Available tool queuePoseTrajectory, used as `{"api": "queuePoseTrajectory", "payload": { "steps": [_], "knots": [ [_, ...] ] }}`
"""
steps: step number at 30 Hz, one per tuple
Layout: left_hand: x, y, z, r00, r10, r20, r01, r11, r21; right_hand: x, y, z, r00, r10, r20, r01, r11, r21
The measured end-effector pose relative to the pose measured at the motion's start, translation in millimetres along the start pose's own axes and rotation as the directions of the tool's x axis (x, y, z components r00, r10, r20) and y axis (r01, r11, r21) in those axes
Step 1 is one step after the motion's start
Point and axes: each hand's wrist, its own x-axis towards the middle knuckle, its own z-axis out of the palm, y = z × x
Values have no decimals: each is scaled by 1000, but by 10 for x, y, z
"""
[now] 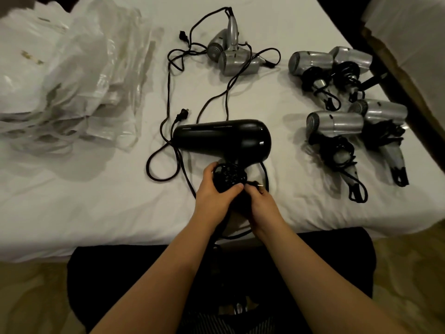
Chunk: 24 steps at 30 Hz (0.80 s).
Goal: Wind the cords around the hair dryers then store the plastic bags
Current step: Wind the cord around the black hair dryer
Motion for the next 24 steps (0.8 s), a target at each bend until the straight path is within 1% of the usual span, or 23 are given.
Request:
{"api": "queuePoseTrajectory", "payload": {
  "steps": [4, 6, 8, 10, 12, 14, 15, 17, 20, 22, 23, 24],
  "knots": [
    [-9, 36, -15, 1000, -18, 21, 22, 982, -187, -8, -110, 77, 999, 16, 40, -21, 990, 143],
    [-30, 88, 16, 1000, -1, 18, 7, 942, -334, -49, -174, 126, 998, -37, 43, 29, 984, 176],
    [9, 161, 56, 1000, 13, 13, -6, 891, -453, -120, -244, 181, 986, -168, -4, 166, 968, 191],
    [47, 260, 102, 999, 2, 49, 27, 810, -586, -223, -340, 214, 933, -356, -51, 360, 926, 117],
    [67, 361, 121, 989, -31, 142, 126, 672, -730, -340, -421, 222, 859, -510, -41, 511, 859, 16],
    [63, 429, 94, 968, -43, 248, 229, 563, -794, -423, -453, 223, 808, -589, -16, 588, 808, -43],
    [65, 442, 65, 958, -48, 284, 266, 528, -807, -426, -446, 227, 800, -600, -3, 599, 799, -54],
    [109, 369, -16, 953, -75, 293, 293, 471, -832, -386, -384, 244, 818, -573, 45, 575, 818, -36],
    [181, 106, -205, 953, -225, 201, 280, 406, -870, -295, -225, 276, 876, -467, 122, 478, 873, -93],
    [203, -61, -348, 932, -319, 172, 301, 419, -857, -262, -136, 306, 911, -378, 167, 398, 910, -115],
    [210, -103, -401, 925, -346, 160, 310, 439, -844, -252, -117, 319, 922, -348, 171, 370, 922, -118],
    [226, -119, -442, 922, -360, 141, 314, 484, -817, -236, -115, 328, 930, -331, 159, 351, 929, -115]
  ]
}}
